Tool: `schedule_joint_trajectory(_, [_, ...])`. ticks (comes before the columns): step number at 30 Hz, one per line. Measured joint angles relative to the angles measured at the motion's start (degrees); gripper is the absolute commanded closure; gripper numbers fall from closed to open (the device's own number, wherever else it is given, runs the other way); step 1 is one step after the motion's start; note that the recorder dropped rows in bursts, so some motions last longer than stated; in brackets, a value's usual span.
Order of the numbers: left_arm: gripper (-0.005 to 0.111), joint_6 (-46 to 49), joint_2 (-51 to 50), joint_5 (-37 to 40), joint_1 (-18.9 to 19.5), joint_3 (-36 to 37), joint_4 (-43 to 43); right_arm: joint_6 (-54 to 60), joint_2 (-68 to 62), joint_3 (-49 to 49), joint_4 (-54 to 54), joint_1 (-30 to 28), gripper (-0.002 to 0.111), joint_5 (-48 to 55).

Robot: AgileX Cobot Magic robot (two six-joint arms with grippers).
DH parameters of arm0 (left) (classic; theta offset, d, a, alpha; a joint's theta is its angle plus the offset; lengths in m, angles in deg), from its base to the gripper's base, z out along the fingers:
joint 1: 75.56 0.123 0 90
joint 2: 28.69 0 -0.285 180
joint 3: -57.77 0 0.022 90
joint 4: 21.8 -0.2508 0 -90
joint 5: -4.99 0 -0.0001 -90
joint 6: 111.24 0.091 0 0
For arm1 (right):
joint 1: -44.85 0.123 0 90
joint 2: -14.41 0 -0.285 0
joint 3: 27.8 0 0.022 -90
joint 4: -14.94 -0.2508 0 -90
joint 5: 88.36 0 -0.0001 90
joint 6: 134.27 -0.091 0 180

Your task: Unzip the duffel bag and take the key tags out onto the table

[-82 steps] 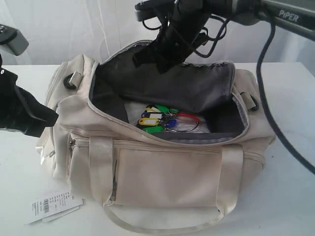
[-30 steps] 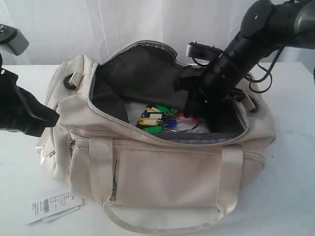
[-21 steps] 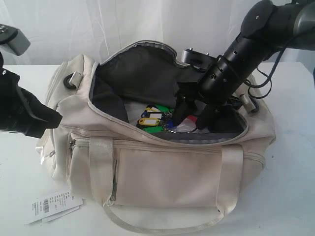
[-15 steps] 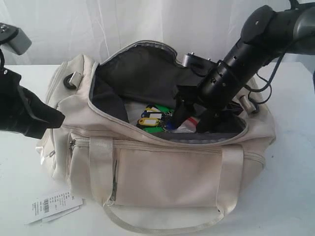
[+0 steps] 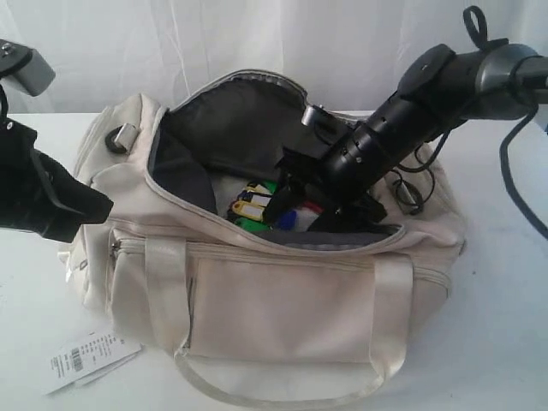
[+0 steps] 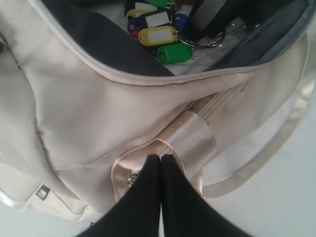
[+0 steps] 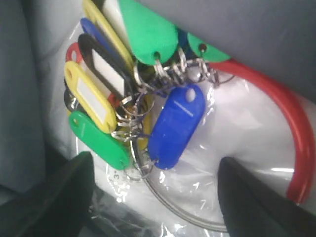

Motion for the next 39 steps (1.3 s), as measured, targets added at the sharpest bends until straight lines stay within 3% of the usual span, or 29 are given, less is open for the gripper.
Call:
schedule_joint_trajectory(4, [0.107, 0.0, 0.0, 0.0, 0.0, 0.0, 0.0, 0.3, -0.7, 0.0, -3.5, 0.4, 0.057, -1.4])
schedule_joint_trajectory(14, [0.107, 0.0, 0.0, 0.0, 0.0, 0.0, 0.0, 3.2, -1.4, 0.4, -8.6, 1.1, 0.108, -4.4])
schedule_joint_trajectory(31, [0.107, 0.0, 0.0, 0.0, 0.0, 0.0, 0.0, 8.6, 6.9, 2.1, -9.9, 1.4, 0.108, -5.7])
schedule_joint_trajectory(39, [0.107, 0.0, 0.0, 0.0, 0.0, 0.0, 0.0, 12.0, 7.2, 2.1, -6.4, 1.4, 0.108, 2.8])
